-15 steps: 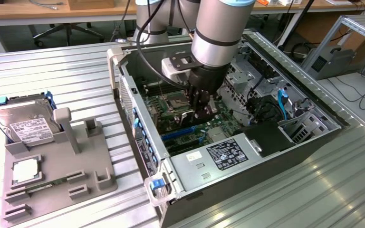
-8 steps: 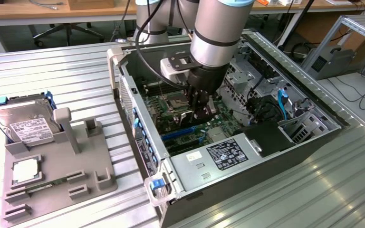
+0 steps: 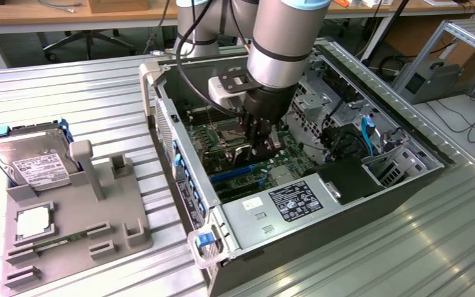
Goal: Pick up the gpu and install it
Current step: 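Insert the gpu into the slot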
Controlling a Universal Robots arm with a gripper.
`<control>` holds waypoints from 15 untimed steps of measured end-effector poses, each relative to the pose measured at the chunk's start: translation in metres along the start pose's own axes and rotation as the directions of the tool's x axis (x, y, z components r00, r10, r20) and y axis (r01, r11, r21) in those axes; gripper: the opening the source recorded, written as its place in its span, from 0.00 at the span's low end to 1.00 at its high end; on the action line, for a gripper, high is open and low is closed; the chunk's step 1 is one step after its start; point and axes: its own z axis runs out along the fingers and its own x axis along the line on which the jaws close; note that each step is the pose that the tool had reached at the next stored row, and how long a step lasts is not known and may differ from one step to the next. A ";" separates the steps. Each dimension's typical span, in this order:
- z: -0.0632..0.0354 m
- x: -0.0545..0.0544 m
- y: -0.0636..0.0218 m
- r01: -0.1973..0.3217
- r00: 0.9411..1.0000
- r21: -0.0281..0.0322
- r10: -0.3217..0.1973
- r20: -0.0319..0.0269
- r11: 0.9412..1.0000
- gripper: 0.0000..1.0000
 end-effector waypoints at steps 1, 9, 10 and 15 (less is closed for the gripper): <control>0.0007 0.000 0.0001 0.000 1.000 0.000 0.000 0.000 1.000 0.27; 0.0038 0.000 0.0007 0.000 1.000 0.000 0.000 -0.001 1.000 0.27; 0.0038 0.000 0.0006 0.000 1.000 0.000 0.000 -0.001 1.000 0.27; 0.0055 0.000 0.0014 0.000 1.000 0.000 0.000 -0.001 1.000 0.27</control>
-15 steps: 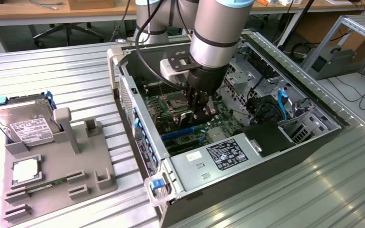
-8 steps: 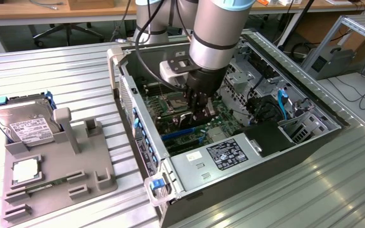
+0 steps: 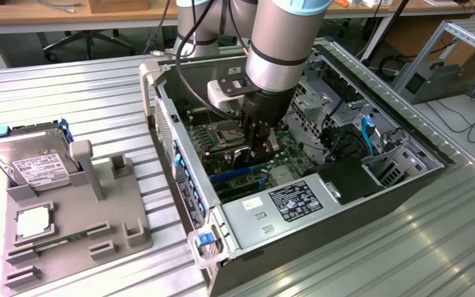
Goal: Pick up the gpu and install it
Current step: 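Insert the gpu into the slot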
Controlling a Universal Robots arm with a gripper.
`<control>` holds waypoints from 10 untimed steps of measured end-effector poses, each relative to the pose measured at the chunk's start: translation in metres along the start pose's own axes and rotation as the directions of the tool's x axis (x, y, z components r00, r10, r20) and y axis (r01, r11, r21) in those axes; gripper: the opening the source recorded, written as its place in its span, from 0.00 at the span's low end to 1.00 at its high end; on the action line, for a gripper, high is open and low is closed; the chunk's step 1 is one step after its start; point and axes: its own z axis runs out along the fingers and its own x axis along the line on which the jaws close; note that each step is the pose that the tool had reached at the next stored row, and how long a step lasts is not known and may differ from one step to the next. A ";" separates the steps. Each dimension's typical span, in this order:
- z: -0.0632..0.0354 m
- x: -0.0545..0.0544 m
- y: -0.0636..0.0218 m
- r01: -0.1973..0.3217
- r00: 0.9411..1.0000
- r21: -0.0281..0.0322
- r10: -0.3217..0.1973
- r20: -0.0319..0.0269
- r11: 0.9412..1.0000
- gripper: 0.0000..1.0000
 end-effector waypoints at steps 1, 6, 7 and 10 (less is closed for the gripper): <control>0.0003 0.000 0.0002 0.000 1.000 0.000 0.000 0.000 1.000 0.27; 0.0017 -0.001 0.0008 0.000 1.000 0.000 0.000 0.000 1.000 0.27; 0.0019 -0.001 0.0009 0.000 1.000 0.000 0.000 0.000 1.000 0.27; 0.0019 -0.001 0.0011 0.000 1.000 0.000 0.000 0.000 1.000 0.27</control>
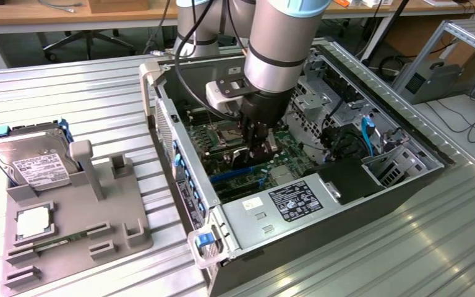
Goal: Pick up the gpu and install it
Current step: 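Insert the gpu into the slot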
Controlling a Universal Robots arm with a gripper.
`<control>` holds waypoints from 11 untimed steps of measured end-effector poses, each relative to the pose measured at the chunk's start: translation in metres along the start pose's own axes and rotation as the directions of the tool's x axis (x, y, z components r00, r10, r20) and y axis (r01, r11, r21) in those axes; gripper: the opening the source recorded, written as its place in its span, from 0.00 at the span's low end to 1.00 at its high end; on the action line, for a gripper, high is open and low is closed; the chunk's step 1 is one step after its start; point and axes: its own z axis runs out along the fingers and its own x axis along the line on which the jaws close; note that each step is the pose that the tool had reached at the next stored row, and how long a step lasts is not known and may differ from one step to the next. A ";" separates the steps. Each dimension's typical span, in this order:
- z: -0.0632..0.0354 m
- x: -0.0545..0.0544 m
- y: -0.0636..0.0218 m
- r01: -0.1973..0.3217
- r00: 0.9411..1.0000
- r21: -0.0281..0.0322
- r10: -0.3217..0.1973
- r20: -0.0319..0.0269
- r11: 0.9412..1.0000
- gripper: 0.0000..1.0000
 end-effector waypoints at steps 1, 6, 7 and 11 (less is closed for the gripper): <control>0.0001 0.000 0.0002 0.000 1.000 0.000 0.000 0.000 1.000 0.27; 0.0005 0.000 0.0008 0.000 1.000 0.000 0.000 0.000 1.000 0.27; 0.0005 0.000 0.0013 0.000 1.000 0.000 0.000 0.000 1.000 0.27; 0.0006 0.000 0.0033 0.000 1.000 0.000 0.000 0.000 1.000 0.27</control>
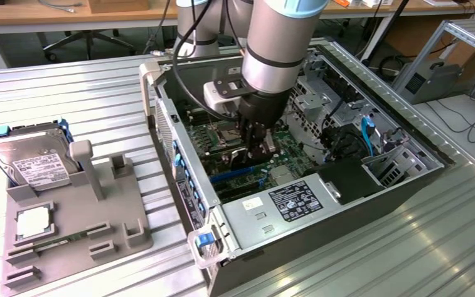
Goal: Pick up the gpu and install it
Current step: 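Insert the gpu into the slot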
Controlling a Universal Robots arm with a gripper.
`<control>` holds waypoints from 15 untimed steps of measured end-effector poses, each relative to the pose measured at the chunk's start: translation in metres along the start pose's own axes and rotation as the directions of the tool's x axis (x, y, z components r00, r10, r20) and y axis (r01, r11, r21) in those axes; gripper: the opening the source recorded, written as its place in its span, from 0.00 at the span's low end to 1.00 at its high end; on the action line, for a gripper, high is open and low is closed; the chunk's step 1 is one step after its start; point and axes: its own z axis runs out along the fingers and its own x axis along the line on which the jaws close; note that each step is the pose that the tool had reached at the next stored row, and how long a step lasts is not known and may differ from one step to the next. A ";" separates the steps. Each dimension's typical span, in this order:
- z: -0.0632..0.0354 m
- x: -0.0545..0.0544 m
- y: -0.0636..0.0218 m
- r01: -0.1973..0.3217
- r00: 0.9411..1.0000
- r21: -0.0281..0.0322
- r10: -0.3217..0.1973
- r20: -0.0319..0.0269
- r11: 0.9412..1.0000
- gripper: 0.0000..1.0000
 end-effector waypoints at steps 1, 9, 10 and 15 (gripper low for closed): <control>0.0000 0.000 0.0003 0.000 1.000 0.000 0.000 0.000 1.000 0.27; 0.0004 0.000 0.0017 0.000 1.000 0.000 0.000 0.000 1.000 0.27; 0.0009 0.000 0.0018 0.000 1.000 0.000 0.000 0.000 1.000 0.27; 0.0033 0.000 0.0021 0.000 1.000 0.000 0.000 0.000 1.000 0.27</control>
